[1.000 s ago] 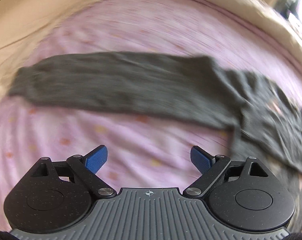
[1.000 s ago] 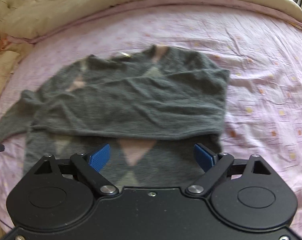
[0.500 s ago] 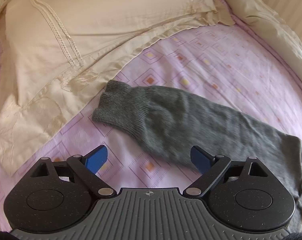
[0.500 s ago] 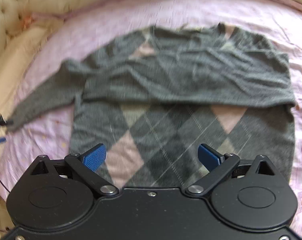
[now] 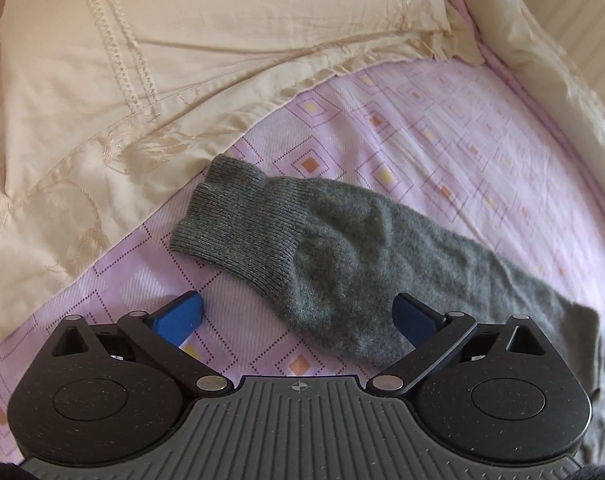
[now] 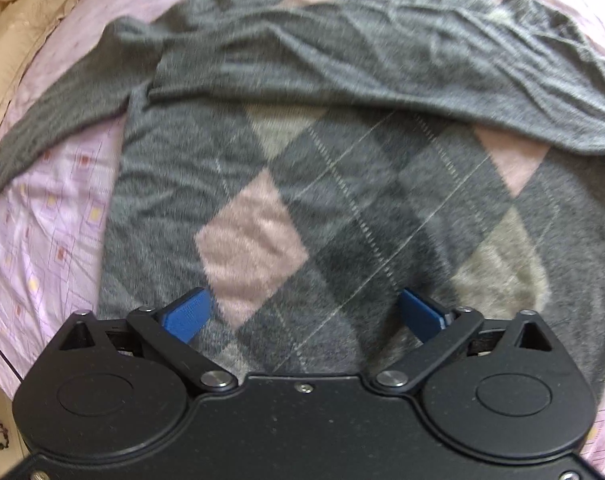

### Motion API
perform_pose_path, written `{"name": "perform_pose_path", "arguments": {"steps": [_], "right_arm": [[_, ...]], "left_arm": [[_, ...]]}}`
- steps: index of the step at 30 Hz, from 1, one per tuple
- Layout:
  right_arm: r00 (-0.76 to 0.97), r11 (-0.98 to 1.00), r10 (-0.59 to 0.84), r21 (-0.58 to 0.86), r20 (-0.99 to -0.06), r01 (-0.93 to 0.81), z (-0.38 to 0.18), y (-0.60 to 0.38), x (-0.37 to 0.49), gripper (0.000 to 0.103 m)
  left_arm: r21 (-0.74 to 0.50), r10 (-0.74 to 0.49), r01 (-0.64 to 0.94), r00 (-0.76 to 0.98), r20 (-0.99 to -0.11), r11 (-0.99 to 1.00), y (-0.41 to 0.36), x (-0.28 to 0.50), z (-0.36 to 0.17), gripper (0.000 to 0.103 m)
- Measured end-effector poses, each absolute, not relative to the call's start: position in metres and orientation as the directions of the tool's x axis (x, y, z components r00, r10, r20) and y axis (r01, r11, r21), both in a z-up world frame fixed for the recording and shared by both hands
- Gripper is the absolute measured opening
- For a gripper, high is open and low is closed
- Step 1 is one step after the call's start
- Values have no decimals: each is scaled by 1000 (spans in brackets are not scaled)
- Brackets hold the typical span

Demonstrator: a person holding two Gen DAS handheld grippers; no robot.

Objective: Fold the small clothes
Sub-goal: 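Grasp the cuff of the other sleeve with the left gripper, then carry the sleeve across the sweater body and release with the left gripper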

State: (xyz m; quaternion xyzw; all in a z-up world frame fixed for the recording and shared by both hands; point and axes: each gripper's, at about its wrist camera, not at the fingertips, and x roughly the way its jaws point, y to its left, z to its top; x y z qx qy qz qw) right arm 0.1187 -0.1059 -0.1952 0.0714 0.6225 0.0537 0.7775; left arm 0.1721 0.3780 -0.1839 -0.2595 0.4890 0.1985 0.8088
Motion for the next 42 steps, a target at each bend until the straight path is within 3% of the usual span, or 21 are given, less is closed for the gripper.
{"name": "perform_pose_path", "arguments": {"steps": [8,9,10,12,14,19,28,36,42], "right_arm": [[223,980,186,197,-957,25,-205,-106,120,103],[224,979,190,201,-956,26,-205,-107,120,103],[224,979,193,204,-955,25,-205,-108,120,103],[224,978,198,208,-954,21,-203,-109,120,103],[225,977,203,212,-953,17,-203,-109,119,103],[240,970,232,242,-943,12,-201,-114,119,103],[292,936,338,351,-895,-9,-188,-137,111,103],[430,898,397,440,-811,0,-143,-199,98,103],[494,901,362,432,-791,30,-124,-249,87,103]], "left_arm": [[-236,95,-631,444,-891,739,384,183,-182,99],[-224,116,-630,451,-885,743,383,184,-181,89],[-191,158,-639,447,-881,745,381,186,-179,58],[-179,165,-640,440,-883,747,381,188,-177,9],[-231,142,-651,467,-873,723,383,185,-172,9],[-221,181,-602,534,-826,767,361,185,-132,9],[-228,113,-329,757,-643,916,259,184,-8,9],[-264,-118,-21,859,-498,964,120,196,72,9],[-318,-325,180,806,-495,931,-1,214,51,9]]}}
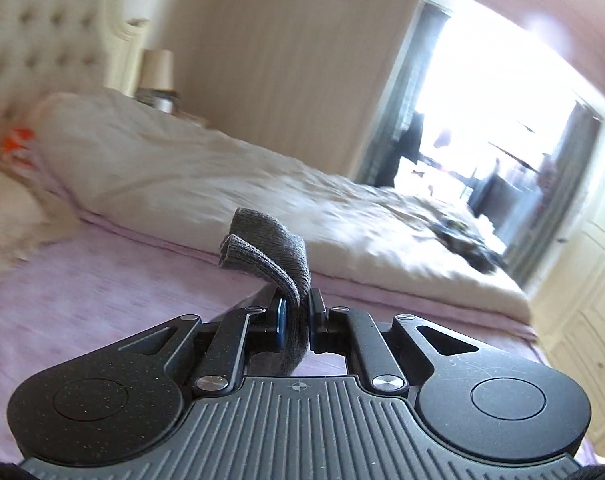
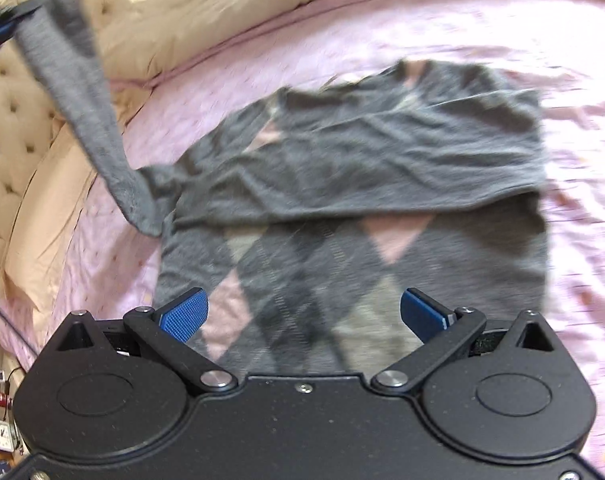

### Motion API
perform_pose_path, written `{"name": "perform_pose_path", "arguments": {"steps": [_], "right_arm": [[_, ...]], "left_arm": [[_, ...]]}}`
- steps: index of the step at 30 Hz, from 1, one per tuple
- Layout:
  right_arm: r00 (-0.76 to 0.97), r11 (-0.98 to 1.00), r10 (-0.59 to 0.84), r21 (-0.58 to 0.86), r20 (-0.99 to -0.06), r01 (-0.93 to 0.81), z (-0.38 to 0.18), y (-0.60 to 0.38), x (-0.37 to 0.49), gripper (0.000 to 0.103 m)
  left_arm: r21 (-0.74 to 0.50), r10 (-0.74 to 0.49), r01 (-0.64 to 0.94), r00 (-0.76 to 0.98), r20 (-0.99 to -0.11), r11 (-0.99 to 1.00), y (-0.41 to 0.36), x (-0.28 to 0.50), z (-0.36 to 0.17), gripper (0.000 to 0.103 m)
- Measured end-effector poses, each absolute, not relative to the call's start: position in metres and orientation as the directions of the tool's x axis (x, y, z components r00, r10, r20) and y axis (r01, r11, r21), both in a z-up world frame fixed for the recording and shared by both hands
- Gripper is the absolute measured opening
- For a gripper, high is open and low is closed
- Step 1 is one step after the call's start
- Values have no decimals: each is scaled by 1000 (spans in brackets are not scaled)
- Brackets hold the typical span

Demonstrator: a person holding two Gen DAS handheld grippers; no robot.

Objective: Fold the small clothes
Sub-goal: 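Carry the sleeve across the sweater body and release with the left gripper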

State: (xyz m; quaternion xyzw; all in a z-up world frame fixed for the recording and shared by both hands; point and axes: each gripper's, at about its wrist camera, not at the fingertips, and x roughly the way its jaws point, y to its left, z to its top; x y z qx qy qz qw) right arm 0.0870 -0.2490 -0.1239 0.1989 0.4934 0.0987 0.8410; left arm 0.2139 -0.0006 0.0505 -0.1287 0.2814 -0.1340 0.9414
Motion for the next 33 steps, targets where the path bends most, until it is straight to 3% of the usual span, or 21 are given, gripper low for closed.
{"name": "perform_pose_path", "arguments": {"steps": [8,10,15,33], "right_arm": [[518,894,313,431,-796,123,-123,-305,64,103],[516,892,306,430,-800,138,-124,-313,60,103],[517,888,292,429,-805,167,-130,-325,56,103],[568,919,227,367,-791,144,-126,-329,167,103]], "left_arm": [[-303,-465,353,637,-615,885,-133,226,-38,12],[-274,-468,391,595,-653,879,-151,223,-54,29],[-249,-474,435,549,-688,865,-153,204,-61,35],[-29,-34,19,413,-910,999,6,265,-136,38]]}}
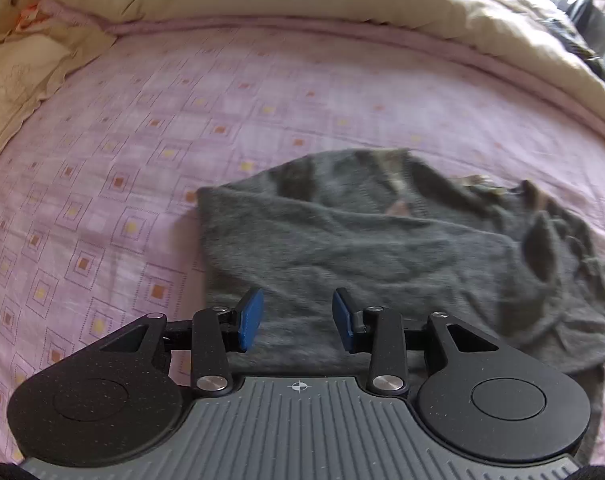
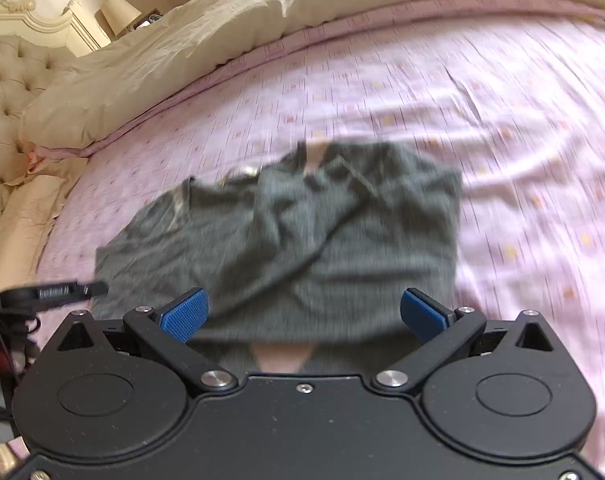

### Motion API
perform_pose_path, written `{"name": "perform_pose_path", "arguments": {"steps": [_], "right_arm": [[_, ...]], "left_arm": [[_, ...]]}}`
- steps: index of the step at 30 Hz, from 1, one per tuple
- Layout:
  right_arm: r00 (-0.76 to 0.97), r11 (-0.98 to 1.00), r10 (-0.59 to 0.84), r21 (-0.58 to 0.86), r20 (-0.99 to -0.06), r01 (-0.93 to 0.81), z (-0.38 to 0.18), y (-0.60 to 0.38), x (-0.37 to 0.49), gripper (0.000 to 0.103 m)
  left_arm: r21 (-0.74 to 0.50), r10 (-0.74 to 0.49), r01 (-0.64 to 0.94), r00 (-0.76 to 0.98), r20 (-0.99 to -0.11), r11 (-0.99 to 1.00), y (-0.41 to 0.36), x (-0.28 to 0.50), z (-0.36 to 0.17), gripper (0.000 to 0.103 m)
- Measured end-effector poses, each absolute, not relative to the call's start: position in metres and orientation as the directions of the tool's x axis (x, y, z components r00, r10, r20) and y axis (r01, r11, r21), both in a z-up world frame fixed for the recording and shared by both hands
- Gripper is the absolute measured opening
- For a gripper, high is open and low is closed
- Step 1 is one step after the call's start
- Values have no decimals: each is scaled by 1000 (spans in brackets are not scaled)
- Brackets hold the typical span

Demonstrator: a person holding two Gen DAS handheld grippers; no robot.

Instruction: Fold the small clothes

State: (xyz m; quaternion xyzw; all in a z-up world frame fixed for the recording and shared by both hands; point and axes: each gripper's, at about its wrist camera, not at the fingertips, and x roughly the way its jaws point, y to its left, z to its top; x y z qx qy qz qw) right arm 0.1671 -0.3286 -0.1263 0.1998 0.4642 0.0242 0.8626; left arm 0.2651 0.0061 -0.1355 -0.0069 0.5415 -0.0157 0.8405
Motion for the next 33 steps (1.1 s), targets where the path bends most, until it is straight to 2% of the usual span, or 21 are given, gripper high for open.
{"name": "perform_pose_path", "arguments": {"steps": [5,7,8,9,10,13,15,17,18,20,24,26,29,30,33], "right_arm": [[569,944,196,311,-798,110,-129,-331,217,103],[560,952,186,289,-808,101,-134,-332,236,103],[554,956,182,279,-812,95,-137,-333,246,103],[548,959,179,270,-817,89,-141,-333,254,102],[541,961,177,262,-822,84,-144,-333,262,102],[510,971,169,232,-843,62,-157,-331,282,102],[488,978,160,207,-858,42,-165,-329,292,101],[478,979,161,201,-863,32,-171,-328,298,92],[471,979,160,199,-867,34,-175,-328,301,86],[450,979,158,199,-879,46,-182,-329,305,86],[437,980,151,192,-887,50,-189,-329,309,77],[440,979,164,199,-883,34,-188,-328,309,63],[440,980,173,199,-881,13,-184,-325,311,34],[446,981,173,196,-878,6,-181,-325,310,10],[498,977,180,215,-848,13,-158,-325,300,10]], "left_arm": [[6,7,-5,298,-955,1000,14,284,-170,47],[17,21,-16,297,-955,1000,15,287,-172,59],[22,29,-26,288,-957,999,15,289,-173,61],[24,33,-36,277,-960,999,17,291,-174,67],[31,44,-52,263,-964,998,19,292,-177,78],[-1,25,-118,215,-976,993,34,295,-186,95],[-37,-6,-148,204,-979,988,44,296,-189,98],[-29,-1,-130,209,-978,991,44,295,-190,102],[-23,4,-122,213,-977,992,44,294,-190,103],[-29,-1,-124,215,-977,992,44,292,-190,103],[-34,-8,-114,222,-975,993,45,289,-190,103],[-36,-11,-112,224,-975,993,45,291,-191,103],[-34,-8,-112,223,-975,993,44,292,-191,103],[-33,-7,-113,222,-975,993,44,292,-191,103],[-33,-7,-113,220,-975,993,44,293,-192,103]]}}
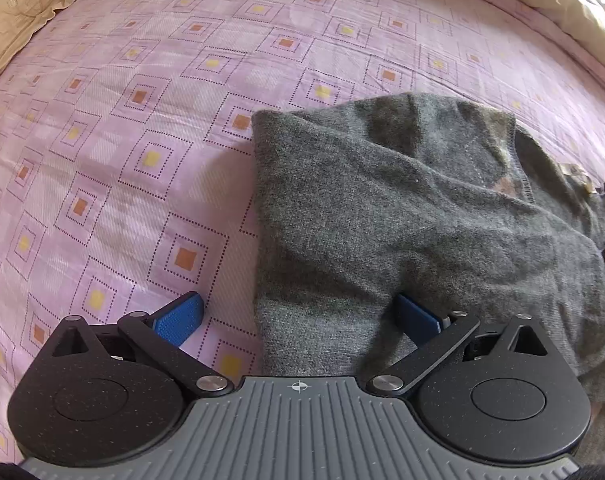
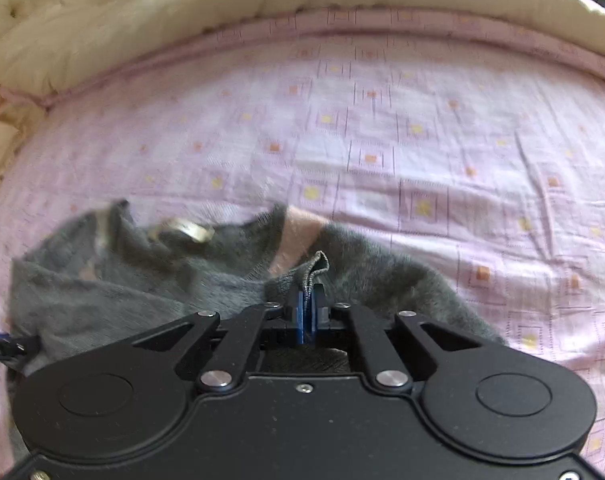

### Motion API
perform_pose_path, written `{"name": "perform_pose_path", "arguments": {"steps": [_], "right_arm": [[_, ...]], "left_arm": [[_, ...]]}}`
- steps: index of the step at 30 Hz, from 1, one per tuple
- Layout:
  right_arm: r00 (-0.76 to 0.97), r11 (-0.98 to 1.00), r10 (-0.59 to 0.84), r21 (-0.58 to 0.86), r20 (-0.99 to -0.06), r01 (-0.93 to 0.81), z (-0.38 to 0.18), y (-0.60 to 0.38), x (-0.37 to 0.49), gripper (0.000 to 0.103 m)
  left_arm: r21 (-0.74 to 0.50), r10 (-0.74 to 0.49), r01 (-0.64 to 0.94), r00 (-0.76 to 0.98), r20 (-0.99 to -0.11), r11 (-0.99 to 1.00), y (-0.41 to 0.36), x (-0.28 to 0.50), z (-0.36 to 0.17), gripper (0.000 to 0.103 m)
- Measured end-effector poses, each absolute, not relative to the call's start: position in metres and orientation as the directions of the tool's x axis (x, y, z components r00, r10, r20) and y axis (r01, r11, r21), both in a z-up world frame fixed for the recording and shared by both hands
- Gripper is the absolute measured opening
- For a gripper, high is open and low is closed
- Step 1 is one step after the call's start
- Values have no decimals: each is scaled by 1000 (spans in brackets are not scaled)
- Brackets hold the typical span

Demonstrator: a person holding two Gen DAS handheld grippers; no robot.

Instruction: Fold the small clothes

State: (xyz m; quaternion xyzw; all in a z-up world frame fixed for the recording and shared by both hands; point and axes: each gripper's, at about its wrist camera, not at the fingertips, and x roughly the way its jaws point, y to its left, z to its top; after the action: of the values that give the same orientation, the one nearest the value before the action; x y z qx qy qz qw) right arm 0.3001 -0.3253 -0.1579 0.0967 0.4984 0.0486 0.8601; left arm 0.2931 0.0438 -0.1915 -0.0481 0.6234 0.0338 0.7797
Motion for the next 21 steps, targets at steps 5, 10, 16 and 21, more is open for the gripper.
{"name": "perform_pose_path", "arguments": {"steps": [5,10,16,21], "right_arm": [[568,971,160,233,-808,59,-122,-337,262,10],[485,970,99,193,-869,147,-150,-358,236,10],[426,957,78,188,-902,223,-183,-367,225,18],[437,958,49,166,-898,234,-181,-367,229,40]], "left_arm": [[-33,-8,-109,224,-975,993,43,293,-191,103],[-34,-10,-105,226,-974,994,43,292,-190,103],[-47,-33,-46,263,-964,998,44,289,-189,103],[-59,-60,12,292,-954,998,45,284,-186,103]]}}
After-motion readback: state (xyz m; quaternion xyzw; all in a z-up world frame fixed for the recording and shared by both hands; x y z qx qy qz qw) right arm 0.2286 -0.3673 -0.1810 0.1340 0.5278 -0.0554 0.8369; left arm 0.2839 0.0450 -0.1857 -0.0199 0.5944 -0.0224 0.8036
